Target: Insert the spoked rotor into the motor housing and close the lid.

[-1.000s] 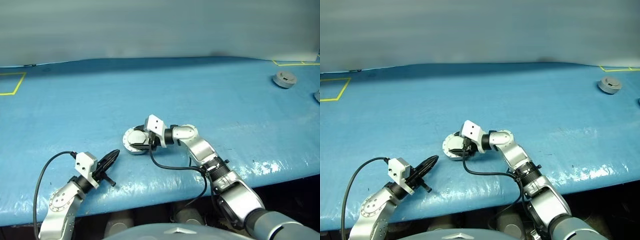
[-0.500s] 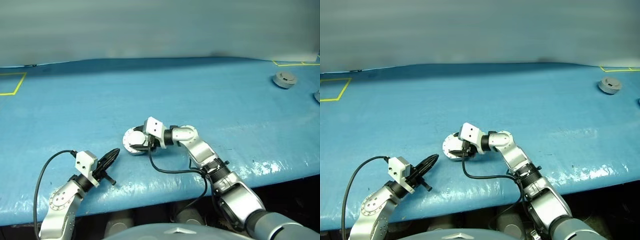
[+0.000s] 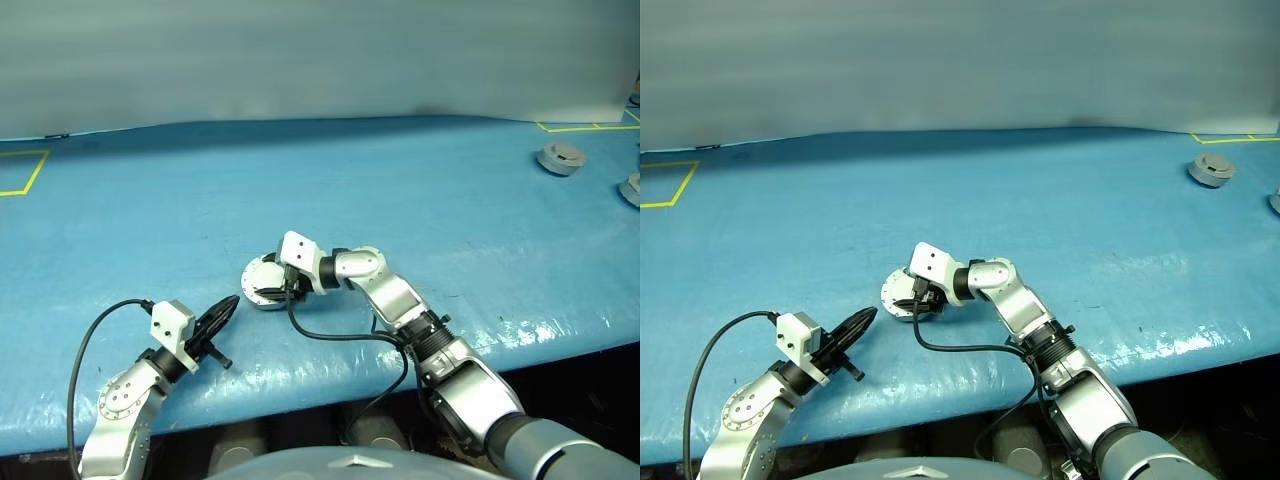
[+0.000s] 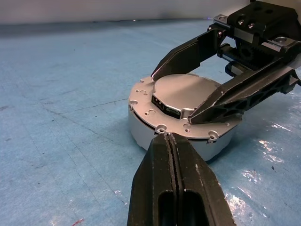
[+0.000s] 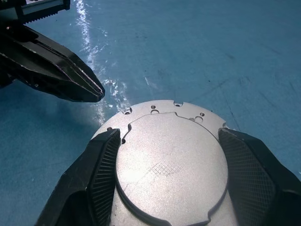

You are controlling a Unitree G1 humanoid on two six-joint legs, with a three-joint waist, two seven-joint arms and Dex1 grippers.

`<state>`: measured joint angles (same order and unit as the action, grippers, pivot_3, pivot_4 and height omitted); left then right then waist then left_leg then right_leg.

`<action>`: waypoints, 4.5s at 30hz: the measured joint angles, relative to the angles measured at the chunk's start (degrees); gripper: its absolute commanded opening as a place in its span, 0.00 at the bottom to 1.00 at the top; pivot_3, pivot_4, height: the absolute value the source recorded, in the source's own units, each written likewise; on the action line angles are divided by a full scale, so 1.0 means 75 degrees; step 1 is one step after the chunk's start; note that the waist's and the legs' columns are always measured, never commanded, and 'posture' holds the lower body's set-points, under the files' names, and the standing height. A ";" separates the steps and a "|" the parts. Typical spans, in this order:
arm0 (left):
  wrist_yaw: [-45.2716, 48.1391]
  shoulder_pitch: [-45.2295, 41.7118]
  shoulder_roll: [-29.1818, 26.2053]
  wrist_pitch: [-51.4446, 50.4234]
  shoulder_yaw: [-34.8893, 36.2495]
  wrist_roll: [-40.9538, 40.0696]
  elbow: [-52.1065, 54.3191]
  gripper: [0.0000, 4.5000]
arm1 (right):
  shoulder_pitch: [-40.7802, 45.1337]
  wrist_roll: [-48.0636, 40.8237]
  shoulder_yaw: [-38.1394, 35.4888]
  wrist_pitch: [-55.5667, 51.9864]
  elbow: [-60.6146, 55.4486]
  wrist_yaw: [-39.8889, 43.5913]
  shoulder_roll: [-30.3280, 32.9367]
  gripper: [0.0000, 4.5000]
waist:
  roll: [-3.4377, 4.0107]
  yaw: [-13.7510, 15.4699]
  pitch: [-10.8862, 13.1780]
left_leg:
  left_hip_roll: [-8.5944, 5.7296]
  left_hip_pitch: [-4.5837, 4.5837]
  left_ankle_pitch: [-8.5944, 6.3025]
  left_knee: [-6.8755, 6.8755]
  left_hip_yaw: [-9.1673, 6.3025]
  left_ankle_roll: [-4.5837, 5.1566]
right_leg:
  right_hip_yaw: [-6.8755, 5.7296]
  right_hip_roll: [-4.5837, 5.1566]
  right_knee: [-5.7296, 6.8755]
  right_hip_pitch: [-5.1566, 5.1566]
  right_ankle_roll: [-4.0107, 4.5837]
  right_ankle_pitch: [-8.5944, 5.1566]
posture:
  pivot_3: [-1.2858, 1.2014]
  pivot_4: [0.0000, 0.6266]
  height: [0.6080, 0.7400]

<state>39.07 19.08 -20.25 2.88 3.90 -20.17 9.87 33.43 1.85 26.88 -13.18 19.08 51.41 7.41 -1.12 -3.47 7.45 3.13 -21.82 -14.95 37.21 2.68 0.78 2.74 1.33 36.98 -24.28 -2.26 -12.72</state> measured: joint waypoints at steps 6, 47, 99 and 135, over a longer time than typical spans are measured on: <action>-0.0023 0.0001 0.0000 0.0019 0.0000 0.0000 0.0000 0.00 | 0.0003 0.0001 0.0007 -0.0144 0.0002 -0.0069 -0.0120 0.67 | -0.0003 -0.0054 -0.0002 | 0.0004 0.0007 0.0000 -0.0006 0.0003 0.0000 | 0.0014 -0.0004 0.0001 0.0000 0.0001 0.0002 | 0.52 0.24 1.00; -0.0023 -0.0015 -0.0012 0.0046 0.0006 0.0001 -0.0118 0.00 | -0.1009 0.0399 -0.0092 -0.3455 -0.1650 -0.3138 -0.1665 0.67 | 0.0035 -0.0099 -0.0094 | 0.0076 0.0038 -0.0009 -0.0020 -0.0022 -0.0015 | -0.0025 0.0035 -0.0004 -0.0026 0.0044 0.0014 | 0.52 0.24 1.00; -0.2048 -0.4044 -0.1515 -0.8147 0.0623 -0.3055 -0.0389 0.00 | -0.1189 0.0241 0.0343 -0.2778 -0.2016 -0.3022 -0.0906 0.67 | 0.0026 0.0076 -0.0045 | -0.0016 0.0024 -0.0012 -0.0029 -0.0134 -0.0026 | -0.0276 0.0145 -0.0022 0.0001 0.0036 0.0019 | 0.52 0.24 1.00; -0.1696 -0.4103 -0.1413 -0.8291 0.0119 -0.2390 0.0284 0.00 | -0.1417 0.0026 0.0124 -0.2770 -0.2220 -0.2842 -0.0779 0.89 | 0.0027 0.0139 -0.0029 | -0.0024 0.0020 -0.0017 -0.0038 -0.0171 -0.0038 | -0.0277 0.0162 -0.0039 0.0000 0.0032 0.0017 | 0.52 0.24 1.00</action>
<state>26.35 -11.69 -30.86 -59.30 4.79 -38.09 12.00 22.80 2.04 27.81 -33.96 2.43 30.09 1.57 -0.92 -2.43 7.24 2.96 -21.66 -15.08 36.92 1.39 0.50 0.66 2.54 36.69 -24.28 -2.02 -12.59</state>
